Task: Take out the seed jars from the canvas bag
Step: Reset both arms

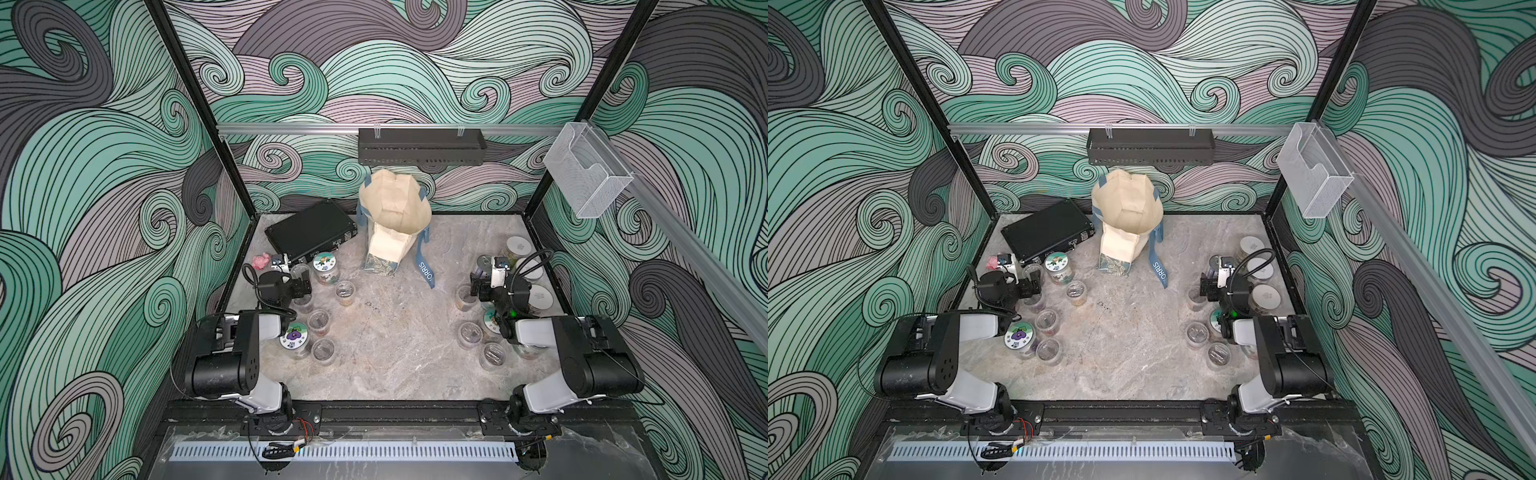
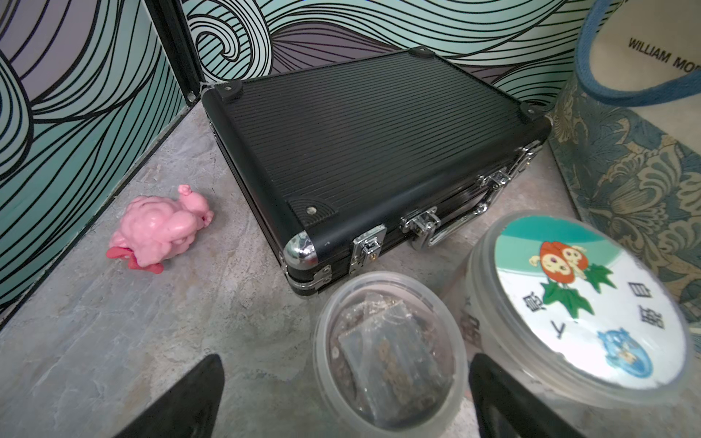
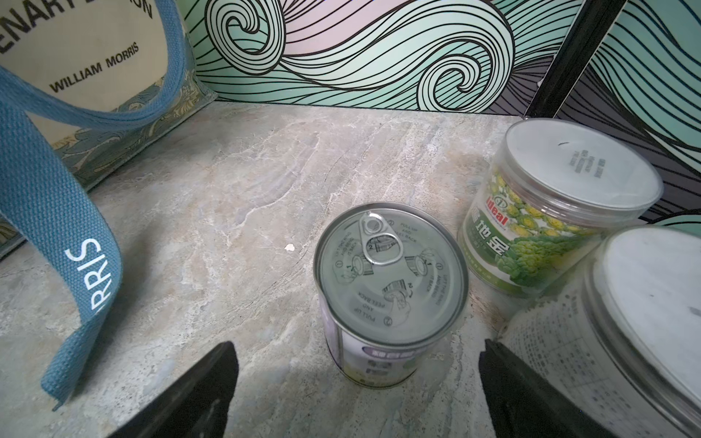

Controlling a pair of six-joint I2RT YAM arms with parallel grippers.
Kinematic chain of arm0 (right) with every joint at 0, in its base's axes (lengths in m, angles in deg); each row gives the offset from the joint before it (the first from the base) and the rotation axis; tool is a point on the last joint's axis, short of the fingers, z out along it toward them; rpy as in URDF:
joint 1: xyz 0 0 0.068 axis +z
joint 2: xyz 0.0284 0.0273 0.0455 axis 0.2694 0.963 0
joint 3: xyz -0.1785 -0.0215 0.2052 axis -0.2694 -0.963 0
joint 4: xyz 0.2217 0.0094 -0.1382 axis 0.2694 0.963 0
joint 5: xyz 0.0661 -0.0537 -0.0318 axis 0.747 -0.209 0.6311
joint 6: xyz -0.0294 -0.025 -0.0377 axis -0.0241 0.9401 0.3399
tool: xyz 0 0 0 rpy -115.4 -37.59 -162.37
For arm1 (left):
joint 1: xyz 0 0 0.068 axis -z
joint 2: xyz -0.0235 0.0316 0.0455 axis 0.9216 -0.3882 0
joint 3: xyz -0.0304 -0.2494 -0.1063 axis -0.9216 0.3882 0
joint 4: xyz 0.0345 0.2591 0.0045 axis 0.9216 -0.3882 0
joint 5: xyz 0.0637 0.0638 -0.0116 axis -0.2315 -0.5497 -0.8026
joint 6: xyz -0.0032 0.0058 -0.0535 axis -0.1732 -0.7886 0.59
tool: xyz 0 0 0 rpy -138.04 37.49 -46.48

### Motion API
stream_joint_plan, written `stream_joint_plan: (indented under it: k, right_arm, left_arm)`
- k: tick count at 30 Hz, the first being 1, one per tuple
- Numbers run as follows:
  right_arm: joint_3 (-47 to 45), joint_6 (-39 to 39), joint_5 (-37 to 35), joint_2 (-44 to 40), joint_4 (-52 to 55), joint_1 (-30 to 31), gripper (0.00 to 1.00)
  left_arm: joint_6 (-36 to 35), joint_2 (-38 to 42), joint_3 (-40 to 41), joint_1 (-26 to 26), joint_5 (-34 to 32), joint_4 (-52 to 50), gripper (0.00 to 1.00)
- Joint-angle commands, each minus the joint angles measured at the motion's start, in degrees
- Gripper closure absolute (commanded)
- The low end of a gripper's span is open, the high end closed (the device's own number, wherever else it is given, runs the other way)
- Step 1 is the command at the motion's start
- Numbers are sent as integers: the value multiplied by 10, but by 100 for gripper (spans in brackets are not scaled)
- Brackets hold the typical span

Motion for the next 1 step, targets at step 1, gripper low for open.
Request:
stream_joint_plan:
  k: [1]
  right_arm:
    - [11, -8, 2, 3, 0, -4, 1]
  left_arm:
    - [1, -1, -10, 3, -5, -22, 1]
